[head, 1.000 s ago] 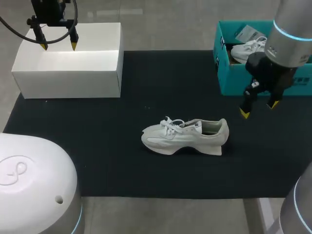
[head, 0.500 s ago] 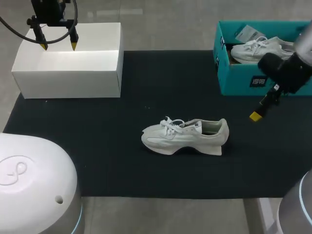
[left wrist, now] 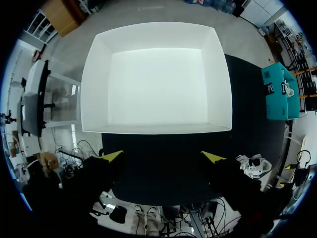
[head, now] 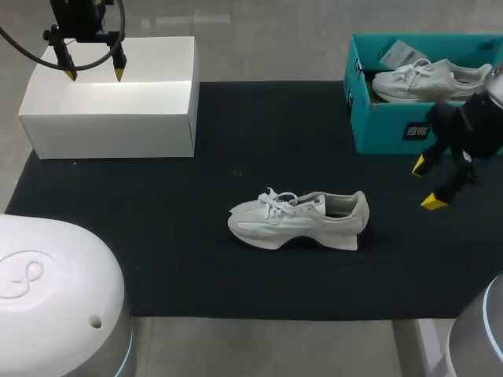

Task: Take the shoe out of the shoebox, open the shoe tongue, remove and reinsert the insole, then place the shoe into the shoebox

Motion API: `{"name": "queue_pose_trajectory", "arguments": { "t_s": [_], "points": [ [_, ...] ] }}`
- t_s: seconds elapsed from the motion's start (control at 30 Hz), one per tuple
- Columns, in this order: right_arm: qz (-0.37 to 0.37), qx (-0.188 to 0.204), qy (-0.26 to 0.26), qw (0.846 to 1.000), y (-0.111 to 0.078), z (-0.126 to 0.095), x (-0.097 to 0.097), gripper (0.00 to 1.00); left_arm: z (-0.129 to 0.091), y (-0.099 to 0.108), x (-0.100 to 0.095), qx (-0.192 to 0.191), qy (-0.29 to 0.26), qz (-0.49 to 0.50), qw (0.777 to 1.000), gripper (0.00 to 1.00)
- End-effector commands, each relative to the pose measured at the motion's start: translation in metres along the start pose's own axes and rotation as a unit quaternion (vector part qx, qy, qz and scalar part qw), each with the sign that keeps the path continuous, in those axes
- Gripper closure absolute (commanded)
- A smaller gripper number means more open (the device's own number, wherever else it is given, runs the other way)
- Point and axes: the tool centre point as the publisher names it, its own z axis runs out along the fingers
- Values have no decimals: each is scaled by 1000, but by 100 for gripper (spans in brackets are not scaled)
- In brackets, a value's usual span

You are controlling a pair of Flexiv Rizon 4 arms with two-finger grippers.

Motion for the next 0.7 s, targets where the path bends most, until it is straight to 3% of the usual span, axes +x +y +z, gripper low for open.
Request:
{"name": "queue_pose_trajectory", "arguments": {
  "t_s": [0.03,0.33,0.4,0.47,0.57,0.7],
  "points": [
    [-121,44,34,991,5,-2,-8,0,0,0,0,0,0,0,1000,0],
    [-121,44,34,991,5,-2,-8,0,0,0,0,0,0,0,1000,0],
    [-90,-17,-24,996,1,10,-21,0,0,0,0,0,0,0,1000,0],
    [-57,-44,-76,995,-1,16,-31,0,0,0,0,0,0,0,1000,0],
    [-41,-74,-112,990,-1,23,-43,0,0,0,0,0,0,0,1000,0],
    [-44,-65,-120,990,-1,37,-54,0,0,0,0,0,0,0,1000,0]
  ]
}}
